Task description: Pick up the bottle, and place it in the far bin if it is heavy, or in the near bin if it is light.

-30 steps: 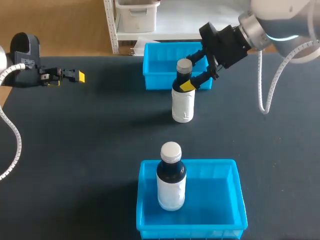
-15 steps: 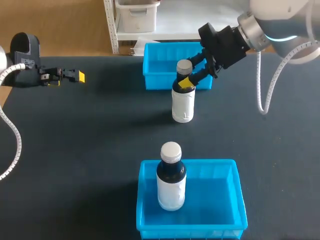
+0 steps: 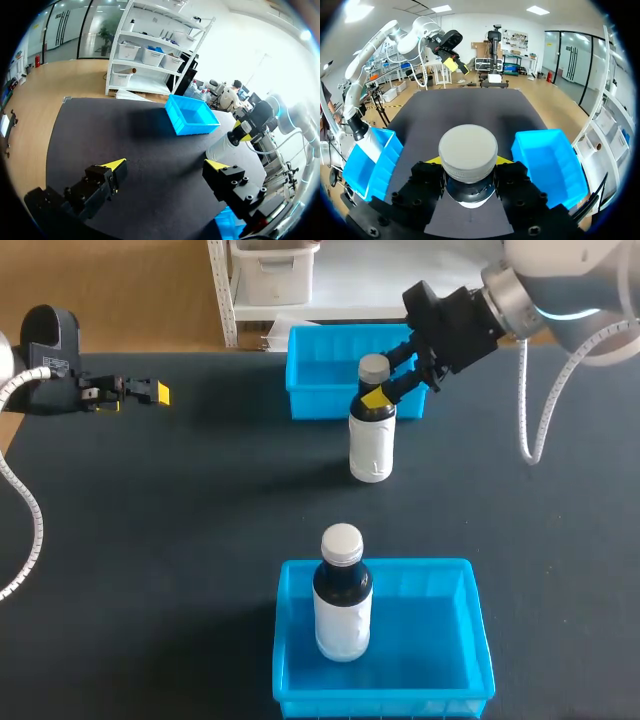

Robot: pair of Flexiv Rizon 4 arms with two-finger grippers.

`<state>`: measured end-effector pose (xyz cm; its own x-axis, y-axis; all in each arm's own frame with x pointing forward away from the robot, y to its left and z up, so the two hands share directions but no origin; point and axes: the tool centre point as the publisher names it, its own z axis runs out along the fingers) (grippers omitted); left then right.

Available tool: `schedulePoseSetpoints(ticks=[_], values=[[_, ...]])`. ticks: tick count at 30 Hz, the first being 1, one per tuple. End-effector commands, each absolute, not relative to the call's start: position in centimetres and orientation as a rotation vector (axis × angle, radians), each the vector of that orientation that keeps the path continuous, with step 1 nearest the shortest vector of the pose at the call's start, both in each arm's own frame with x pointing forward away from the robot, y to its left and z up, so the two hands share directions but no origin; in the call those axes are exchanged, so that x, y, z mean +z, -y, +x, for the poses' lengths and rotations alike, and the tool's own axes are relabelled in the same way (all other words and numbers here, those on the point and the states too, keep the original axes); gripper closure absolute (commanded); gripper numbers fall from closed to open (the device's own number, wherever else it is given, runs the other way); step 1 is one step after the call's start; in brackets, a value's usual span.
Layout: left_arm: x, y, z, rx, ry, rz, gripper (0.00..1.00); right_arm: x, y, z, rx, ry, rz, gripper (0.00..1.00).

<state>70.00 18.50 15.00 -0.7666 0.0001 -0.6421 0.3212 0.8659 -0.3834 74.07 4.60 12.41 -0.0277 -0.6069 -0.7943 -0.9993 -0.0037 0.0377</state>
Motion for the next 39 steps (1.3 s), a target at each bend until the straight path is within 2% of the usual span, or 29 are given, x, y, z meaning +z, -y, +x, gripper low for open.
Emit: schedulePoseSetpoints(ticks=[1, 23, 32, 39], values=[[15.0, -18.5, 70.0, -0.636, -2.374, 0.231, 0.0, 13.5, -2.7, 73.4, 0.817, -1.719, -1.643, 1.0], [15.0, -18.5, 70.0, -0.636, -2.374, 0.231, 0.0, 20.1, 9.3, 70.9, 0.646, -1.827, -1.476, 1.0], [15.0, -18.5, 70.0, -0.636, -2.374, 0.231, 0.0, 22.8, 10.5, 67.8, 0.651, -1.767, -1.513, 1.0], [15.0, -18.5, 70.0, -0.636, -2.374, 0.231, 0.0, 24.2, 9.6, 64.4, 0.717, -1.673, -1.609, 1.0]])
